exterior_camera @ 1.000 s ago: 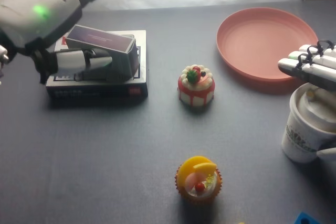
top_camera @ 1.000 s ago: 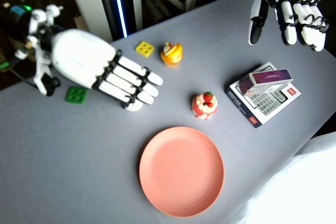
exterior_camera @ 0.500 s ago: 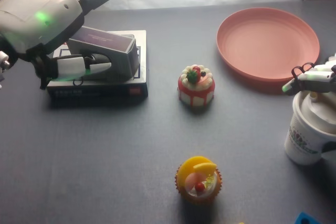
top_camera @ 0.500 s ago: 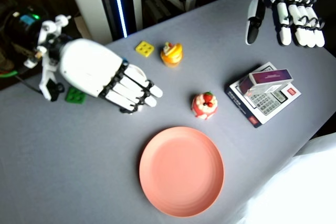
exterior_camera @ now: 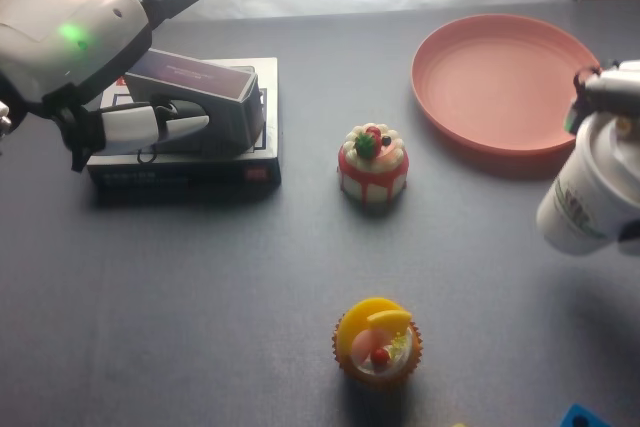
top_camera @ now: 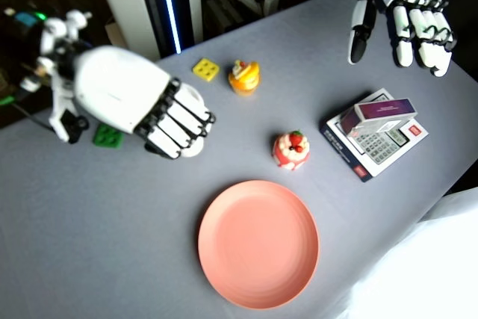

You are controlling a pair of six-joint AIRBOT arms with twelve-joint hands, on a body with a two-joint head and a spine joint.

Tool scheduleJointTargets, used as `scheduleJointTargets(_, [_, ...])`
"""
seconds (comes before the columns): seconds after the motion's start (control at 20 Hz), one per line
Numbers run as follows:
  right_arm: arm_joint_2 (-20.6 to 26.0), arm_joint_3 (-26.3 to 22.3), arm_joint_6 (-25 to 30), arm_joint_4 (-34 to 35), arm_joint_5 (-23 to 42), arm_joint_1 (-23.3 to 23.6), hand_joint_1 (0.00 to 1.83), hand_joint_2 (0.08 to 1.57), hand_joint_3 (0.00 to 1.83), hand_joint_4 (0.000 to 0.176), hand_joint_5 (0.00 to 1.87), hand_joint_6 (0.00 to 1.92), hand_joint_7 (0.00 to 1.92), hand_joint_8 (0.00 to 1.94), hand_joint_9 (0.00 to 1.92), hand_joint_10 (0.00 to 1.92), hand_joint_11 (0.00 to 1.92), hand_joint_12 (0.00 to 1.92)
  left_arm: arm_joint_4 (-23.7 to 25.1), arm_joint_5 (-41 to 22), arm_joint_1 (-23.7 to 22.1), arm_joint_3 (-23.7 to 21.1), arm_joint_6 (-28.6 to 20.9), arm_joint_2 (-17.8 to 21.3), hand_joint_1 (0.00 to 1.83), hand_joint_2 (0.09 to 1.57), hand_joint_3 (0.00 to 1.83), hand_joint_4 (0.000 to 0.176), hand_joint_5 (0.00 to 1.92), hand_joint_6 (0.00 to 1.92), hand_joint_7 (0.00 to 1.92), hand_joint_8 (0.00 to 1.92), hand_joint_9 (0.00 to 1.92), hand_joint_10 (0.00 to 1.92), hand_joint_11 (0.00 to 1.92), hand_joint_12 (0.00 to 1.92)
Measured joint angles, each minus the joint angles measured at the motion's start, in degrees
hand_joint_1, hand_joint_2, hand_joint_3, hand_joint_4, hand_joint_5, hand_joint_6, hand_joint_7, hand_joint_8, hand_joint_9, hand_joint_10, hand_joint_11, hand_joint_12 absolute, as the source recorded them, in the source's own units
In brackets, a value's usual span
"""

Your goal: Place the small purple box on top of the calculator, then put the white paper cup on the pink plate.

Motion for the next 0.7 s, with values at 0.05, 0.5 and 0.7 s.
scheduleJointTargets(0.05, [-0.04, 0.37, 0.02, -0.02, -0.11, 0.57, 1.10, 1.04, 0.03, 0.000, 0.33, 1.25, 0.51, 1.36, 0.62, 1.79, 0.70, 1.92, 0.07, 0.11, 0.00, 0.00, -0.22, 0.00, 0.97, 1.10, 0.00, 0.058, 0.10, 0.00, 0.00, 0.00, 0.00, 0.00, 0.00, 0.09])
scheduleJointTargets(0.5, [-9.20, 12.39, -4.87, 2.23, -14.91, 19.43, 1.09, 1.04, 0.08, 0.000, 0.38, 1.08, 0.42, 1.32, 0.29, 1.67, 0.27, 1.92, 0.02, 0.31, 0.85, 0.02, -0.74, 0.00, 0.97, 1.15, 0.00, 0.034, 0.10, 0.00, 0.00, 0.00, 0.00, 0.00, 0.00, 0.48])
scheduleJointTargets(0.7, [-14.69, 18.34, -10.75, 6.34, -23.39, 24.57, 1.09, 1.12, 0.02, 0.000, 0.36, 0.68, 0.56, 1.20, 0.58, 1.65, 0.59, 1.92, 0.17, 0.28, 1.55, 0.46, -1.60, -0.33, 0.88, 1.20, 0.00, 0.012, 0.11, 0.00, 0.00, 0.00, 0.00, 0.00, 0.00, 0.13])
